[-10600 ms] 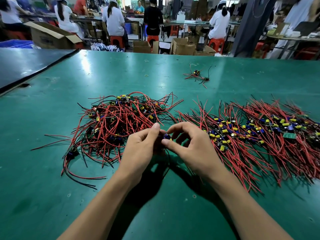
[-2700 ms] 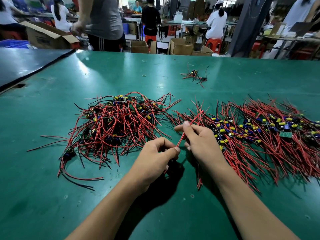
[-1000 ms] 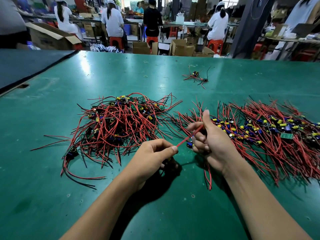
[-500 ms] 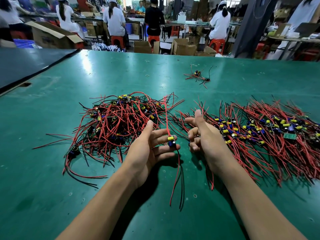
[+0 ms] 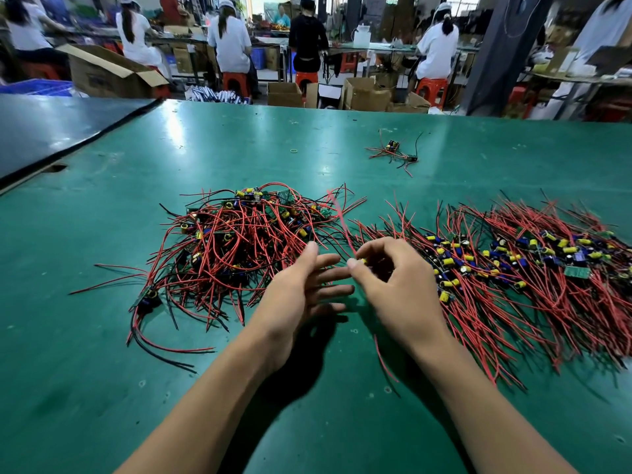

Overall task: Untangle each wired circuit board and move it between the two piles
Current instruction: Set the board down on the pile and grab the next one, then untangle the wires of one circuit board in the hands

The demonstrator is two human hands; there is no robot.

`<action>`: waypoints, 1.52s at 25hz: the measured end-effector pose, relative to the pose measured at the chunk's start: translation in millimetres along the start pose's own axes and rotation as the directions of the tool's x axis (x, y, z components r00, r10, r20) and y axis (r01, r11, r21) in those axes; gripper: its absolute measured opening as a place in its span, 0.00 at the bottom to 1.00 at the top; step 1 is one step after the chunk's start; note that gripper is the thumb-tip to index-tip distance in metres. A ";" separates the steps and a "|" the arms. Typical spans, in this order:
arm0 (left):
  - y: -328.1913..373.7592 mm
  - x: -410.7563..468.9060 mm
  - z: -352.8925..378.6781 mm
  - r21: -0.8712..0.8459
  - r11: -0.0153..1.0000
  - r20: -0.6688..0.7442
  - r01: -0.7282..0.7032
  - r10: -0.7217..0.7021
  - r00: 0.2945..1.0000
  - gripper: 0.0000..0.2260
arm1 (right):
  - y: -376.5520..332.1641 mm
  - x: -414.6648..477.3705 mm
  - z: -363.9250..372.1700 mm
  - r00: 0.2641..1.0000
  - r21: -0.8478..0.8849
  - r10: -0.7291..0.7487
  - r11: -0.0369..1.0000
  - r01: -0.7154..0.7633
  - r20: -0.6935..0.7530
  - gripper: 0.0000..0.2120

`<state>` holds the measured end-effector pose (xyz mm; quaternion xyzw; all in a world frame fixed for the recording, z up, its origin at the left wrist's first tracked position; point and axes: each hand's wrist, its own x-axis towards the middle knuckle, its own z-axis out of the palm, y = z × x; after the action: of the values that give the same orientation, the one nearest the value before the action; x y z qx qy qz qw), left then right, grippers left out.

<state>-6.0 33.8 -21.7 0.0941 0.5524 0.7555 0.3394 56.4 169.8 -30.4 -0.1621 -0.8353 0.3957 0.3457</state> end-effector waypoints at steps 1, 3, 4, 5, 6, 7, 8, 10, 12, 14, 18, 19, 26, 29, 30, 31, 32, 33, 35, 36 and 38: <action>-0.6 0.1 -1.4 0.071 0.995 -0.074 -0.068 0.073 0.995 0.14 | 3.0 2.5 -2.8 0.998 -0.030 0.017 0.999 -0.019 -0.053 0.05; -1.5 1.0 -7.4 0.190 0.969 -0.224 -0.159 0.200 0.954 0.06 | 9.7 6.8 -10.0 0.989 -0.103 0.068 0.991 -0.082 -0.133 0.04; -0.9 1.5 -10.7 0.225 0.958 -0.279 -0.177 0.237 0.931 0.04 | 12.4 8.4 -13.0 0.983 -0.133 0.098 0.984 -0.120 -0.158 0.05; 0.0 1.9 -13.5 0.245 0.953 -0.321 -0.181 0.255 0.912 0.05 | 14.3 9.2 -15.0 0.978 -0.161 0.113 0.977 -0.141 -0.176 0.06; 0.6 2.6 -14.9 0.257 0.950 -0.346 -0.177 0.262 0.901 0.06 | 14.6 9.4 -15.9 0.977 -0.182 0.095 0.975 -0.130 -0.190 0.07; 0.3 3.4 -15.3 0.271 0.946 -0.355 -0.177 0.269 0.895 0.08 | 13.3 9.2 -15.9 0.980 -0.193 0.045 0.978 -0.084 -0.196 0.06; -1.1 4.5 -14.9 0.291 0.940 -0.350 -0.181 0.280 0.894 0.10 | 11.4 8.6 -15.2 0.983 -0.194 -0.027 0.981 -0.009 -0.182 0.05; -4.0 6.9 -14.1 0.345 0.919 -0.319 -0.189 0.304 0.898 0.16 | 8.6 6.7 -12.8 0.989 -0.163 -0.143 0.978 0.134 -0.048 0.02; -5.2 10.4 -16.6 0.369 0.910 -0.295 -0.186 0.305 0.905 0.22 | 9.1 3.3 -8.8 0.975 -0.150 -0.130 0.976 0.158 0.182 0.02; -4.2 13.2 -20.2 0.345 0.921 -0.289 -0.178 0.285 0.914 0.27 | 13.1 2.0 -5.9 0.954 -0.234 -0.055 0.964 0.128 0.293 0.04; -2.7 13.2 -21.3 0.261 0.950 -0.285 -0.173 0.247 0.926 0.27 | 17.0 6.9 -12.6 0.980 -0.250 -0.012 0.966 0.063 0.197 0.05; -1.8 13.0 -21.1 0.243 0.954 -0.271 -0.173 0.238 0.933 0.25 | 15.6 8.1 -14.8 0.982 -0.225 -0.002 0.973 0.045 0.187 0.04; 3.8 15.7 -18.9 0.155 0.960 -0.178 -0.233 0.259 0.949 0.06 | -2.0 4.7 -12.9 0.974 0.109 0.065 0.990 -0.090 0.215 0.05; 3.2 17.3 -18.6 0.082 0.974 -0.118 -0.213 0.221 0.968 0.12 | -3.5 0.2 -6.1 0.964 0.042 0.034 0.998 -0.047 0.264 0.05; 3.9 18.0 -19.2 0.052 0.980 -0.123 -0.193 0.199 0.972 0.13 | -2.8 -1.2 -3.3 0.961 0.019 0.025 0.999 -0.032 0.276 0.04; 4.5 18.6 -20.2 0.023 0.984 -0.136 -0.175 0.176 0.975 0.13 | -1.7 -2.5 -1.7 0.959 0.012 0.026 0.999 -0.030 0.283 0.04; 4.9 18.6 -21.1 0.000 0.987 -0.153 -0.163 0.161 0.975 0.13 | -0.4 -3.2 -0.7 0.958 0.013 0.034 0.999 -0.039 0.285 0.04; 5.2 17.9 -21.8 -0.013 0.987 -0.172 -0.159 0.154 0.973 0.12 | 0.9 -3.3 -0.7 0.960 0.013 0.045 0.999 -0.050 0.277 0.04; 5.3 15.1 -21.5 -0.019 0.987 -0.198 -0.162 0.155 0.968 0.09 | 4.3 -1.8 -1.9 0.967 0.006 0.068 0.997 -0.071 0.246 0.04; 5.1 13.2 -21.1 -0.025 0.987 -0.200 -0.162 0.154 0.968 0.06 | 5.4 -0.6 -2.7 0.968 0.004 0.080 0.996 -0.084 0.236 0.05; 4.9 8.6 -20.0 -0.029 0.988 -0.168 -0.150 0.144 0.975 0.04 | 5.0 0.9 -3.0 0.968 0.009 0.102 0.994 -0.107 0.229 0.05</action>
<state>-24.7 22.9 -26.7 0.0645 0.5545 0.7950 0.2373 57.9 175.1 -32.5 -0.1554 -0.8556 0.4381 0.2276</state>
